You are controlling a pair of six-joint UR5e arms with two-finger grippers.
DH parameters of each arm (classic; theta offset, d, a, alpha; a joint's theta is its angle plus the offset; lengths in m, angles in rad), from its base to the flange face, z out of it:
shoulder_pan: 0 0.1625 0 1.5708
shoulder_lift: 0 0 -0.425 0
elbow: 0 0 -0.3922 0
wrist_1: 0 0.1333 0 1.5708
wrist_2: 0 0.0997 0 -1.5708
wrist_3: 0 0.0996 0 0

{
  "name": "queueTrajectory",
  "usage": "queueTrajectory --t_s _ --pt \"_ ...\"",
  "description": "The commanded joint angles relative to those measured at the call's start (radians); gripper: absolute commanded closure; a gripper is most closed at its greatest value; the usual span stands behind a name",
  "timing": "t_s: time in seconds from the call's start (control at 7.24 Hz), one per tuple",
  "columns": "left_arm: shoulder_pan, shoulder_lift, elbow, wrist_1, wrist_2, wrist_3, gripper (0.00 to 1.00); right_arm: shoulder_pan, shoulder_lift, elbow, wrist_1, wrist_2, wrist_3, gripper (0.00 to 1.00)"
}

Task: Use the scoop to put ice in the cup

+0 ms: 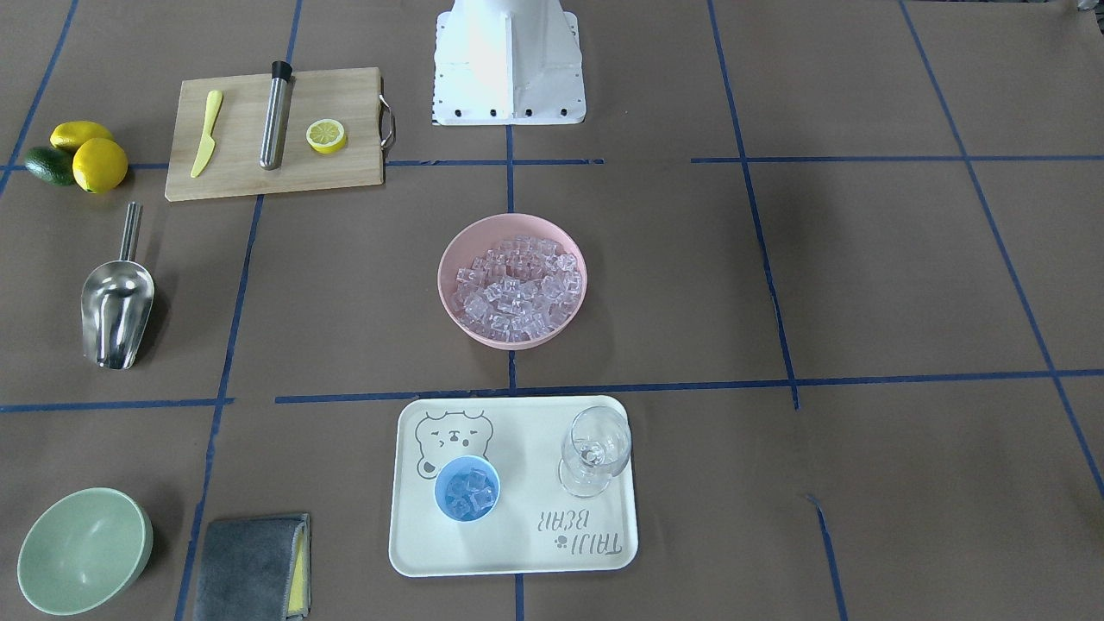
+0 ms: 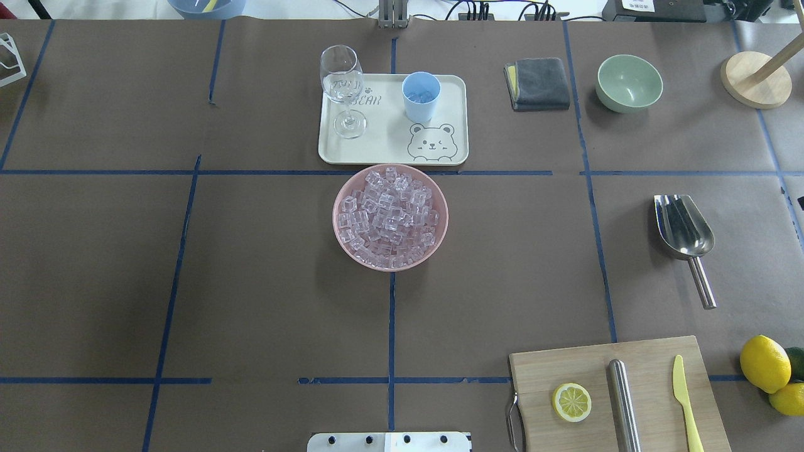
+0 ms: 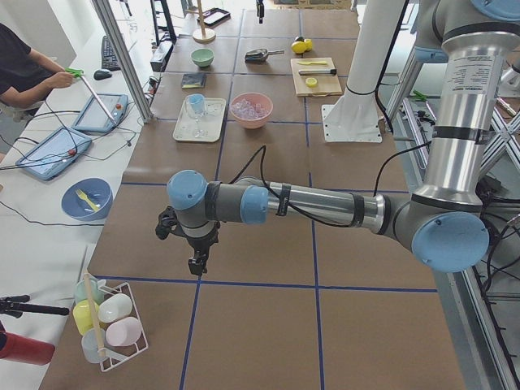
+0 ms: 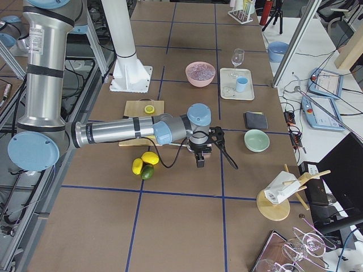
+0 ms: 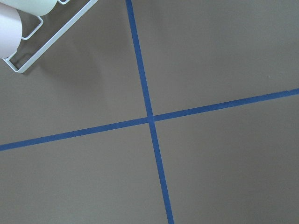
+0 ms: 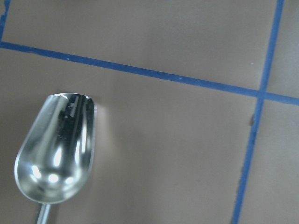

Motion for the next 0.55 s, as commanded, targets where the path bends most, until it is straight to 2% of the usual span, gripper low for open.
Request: queueTrajectory --t_s 0.0,0.14,0.41 --pt "-0.013 0.06 0.004 0.0 0.0 0.02 0.0 0.121 -0.007 -0.094 -0.002 0.017 -0.161 0.0" --pt "-0.013 0.096 -0.005 0.0 -0.006 0.011 0.0 0.139 -0.007 -0.103 0.0 0.017 -0.161 0.0" --pt "-0.013 0.102 -0.005 -0.005 -0.01 -0.055 0.0 0.155 -0.039 -0.118 0.009 0.011 -0.161 0.0"
